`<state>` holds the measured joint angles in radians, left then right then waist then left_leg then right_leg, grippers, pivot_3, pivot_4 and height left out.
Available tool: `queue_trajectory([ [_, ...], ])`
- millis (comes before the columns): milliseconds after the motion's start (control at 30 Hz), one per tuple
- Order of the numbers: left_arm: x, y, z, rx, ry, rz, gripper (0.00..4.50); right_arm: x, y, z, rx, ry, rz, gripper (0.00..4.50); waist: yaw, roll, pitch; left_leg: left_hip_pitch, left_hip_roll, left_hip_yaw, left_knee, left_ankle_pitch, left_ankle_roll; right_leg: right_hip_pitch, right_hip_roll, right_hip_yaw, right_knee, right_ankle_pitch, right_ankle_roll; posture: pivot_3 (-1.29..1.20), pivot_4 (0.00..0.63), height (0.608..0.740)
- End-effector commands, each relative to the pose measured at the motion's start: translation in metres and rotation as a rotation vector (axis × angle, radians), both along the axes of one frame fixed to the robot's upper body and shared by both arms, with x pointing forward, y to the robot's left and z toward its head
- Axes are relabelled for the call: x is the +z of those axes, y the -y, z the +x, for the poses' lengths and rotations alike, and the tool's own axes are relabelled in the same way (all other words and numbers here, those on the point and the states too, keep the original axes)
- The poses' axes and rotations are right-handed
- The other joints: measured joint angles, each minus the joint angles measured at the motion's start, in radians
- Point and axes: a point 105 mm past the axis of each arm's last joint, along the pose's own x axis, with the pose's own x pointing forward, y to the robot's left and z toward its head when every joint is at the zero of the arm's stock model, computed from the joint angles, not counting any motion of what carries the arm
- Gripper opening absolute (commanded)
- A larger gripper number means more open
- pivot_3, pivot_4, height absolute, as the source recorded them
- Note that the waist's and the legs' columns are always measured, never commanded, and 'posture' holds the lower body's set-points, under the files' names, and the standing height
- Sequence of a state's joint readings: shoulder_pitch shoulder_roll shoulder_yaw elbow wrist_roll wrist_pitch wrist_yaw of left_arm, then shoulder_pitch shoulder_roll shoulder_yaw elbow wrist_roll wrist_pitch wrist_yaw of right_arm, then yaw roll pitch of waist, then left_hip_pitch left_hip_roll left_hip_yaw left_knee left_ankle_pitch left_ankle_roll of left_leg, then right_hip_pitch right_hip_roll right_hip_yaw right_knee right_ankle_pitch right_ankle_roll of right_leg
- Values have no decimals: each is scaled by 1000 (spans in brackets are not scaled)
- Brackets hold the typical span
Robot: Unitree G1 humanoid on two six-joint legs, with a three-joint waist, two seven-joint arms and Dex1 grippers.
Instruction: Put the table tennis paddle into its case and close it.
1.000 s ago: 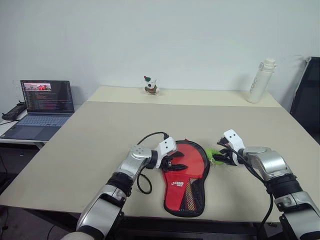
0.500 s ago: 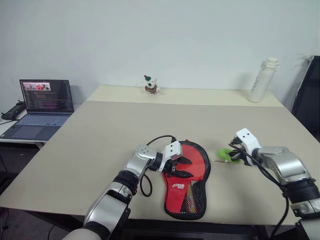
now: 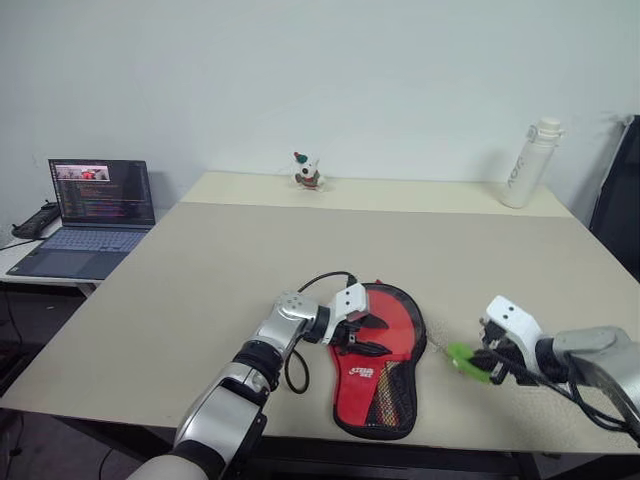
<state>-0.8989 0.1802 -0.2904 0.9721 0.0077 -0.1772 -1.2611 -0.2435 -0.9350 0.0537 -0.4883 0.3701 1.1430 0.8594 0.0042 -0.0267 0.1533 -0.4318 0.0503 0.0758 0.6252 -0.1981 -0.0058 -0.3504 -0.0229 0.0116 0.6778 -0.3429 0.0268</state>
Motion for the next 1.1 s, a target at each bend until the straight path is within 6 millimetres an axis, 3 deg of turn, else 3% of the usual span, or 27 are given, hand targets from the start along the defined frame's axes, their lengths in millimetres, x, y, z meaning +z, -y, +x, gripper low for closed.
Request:
queue_trajectory([
  [33, -57, -16, -17, 29, -126, 192, 2862, 2, -17, -27, 118, -42, 6, 42, 0, -1, -1, 0, -1, -1, 0, 0, 0, 0, -1, -1, 0, -1, 1, 0, 150, 740],
  [333, -58, -13, -16, 36, -119, 194, 2862, -4, -29, -85, 320, -206, 29, 42, 8, 0, -3, -1, -5, -13, 0, -1, 2, 5, -7, -15, -10, -2, 3, 0, 150, 740],
  [767, -58, -13, -15, 42, -110, 198, 2862, -12, -58, -118, 517, -303, 128, 42, 9, -2, -4, 0, -5, -20, 1, -1, 2, 14, -7, -23, -15, -2, 3, 0, 150, 740],
  [1100, -56, -13, -13, 48, -105, 197, 2862, 6, -75, -143, 649, -341, 223, 42, 9, -4, -6, 0, -5, -21, 1, -1, 2, 14, -7, -23, -16, -2, 4, 0, 150, 740],
])
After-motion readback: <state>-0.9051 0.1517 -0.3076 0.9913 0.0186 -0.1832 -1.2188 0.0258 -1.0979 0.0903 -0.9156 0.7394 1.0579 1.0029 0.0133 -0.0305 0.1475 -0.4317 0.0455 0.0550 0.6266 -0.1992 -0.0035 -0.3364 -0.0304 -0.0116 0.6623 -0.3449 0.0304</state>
